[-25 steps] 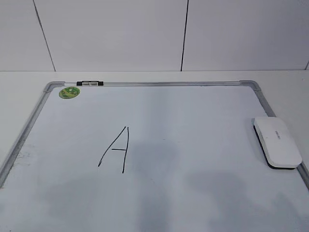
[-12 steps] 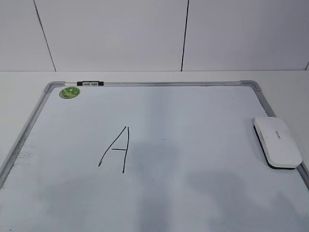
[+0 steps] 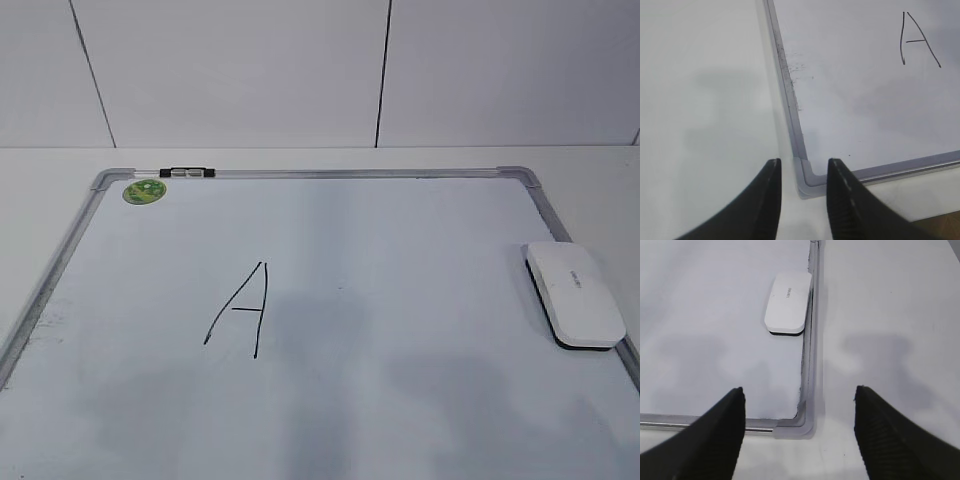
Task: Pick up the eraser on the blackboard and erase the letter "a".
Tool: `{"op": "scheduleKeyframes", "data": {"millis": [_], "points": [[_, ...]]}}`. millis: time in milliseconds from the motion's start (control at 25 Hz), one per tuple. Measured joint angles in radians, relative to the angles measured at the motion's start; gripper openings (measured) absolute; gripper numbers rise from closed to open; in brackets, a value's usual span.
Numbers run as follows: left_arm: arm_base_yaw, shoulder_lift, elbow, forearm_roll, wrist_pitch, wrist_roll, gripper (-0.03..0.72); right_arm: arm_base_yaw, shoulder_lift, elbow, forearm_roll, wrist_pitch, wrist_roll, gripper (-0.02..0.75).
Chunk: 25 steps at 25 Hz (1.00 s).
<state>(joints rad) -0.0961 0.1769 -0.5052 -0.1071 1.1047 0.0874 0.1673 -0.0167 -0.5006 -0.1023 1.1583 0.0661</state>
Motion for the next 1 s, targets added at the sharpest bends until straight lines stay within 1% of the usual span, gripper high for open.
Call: {"op": "scheduleKeyframes", "data": {"millis": [240, 560, 840, 920, 1000], "points": [[0.000, -0.016, 0.000, 0.000, 0.000, 0.000, 0.235, 0.000, 0.000, 0.000, 0.000, 0.000, 0.000, 0.542], [0.000, -0.164, 0.000, 0.000, 0.000, 0.000, 0.235, 0.000, 0.000, 0.000, 0.000, -0.002, 0.000, 0.541], [0.000, -0.166, 0.002, 0.001, 0.000, 0.000, 0.235, 0.000, 0.000, 0.000, 0.000, -0.004, 0.000, 0.541], [0.006, -0.166, 0.002, 0.001, 0.000, 0.000, 0.235, -0.006, 0.000, 0.000, 0.000, -0.006, 0.000, 0.541], [0.028, -0.166, 0.002, 0.001, 0.000, 0.000, 0.235, -0.019, 0.000, 0.000, 0.000, -0.006, 0.000, 0.541]]}}
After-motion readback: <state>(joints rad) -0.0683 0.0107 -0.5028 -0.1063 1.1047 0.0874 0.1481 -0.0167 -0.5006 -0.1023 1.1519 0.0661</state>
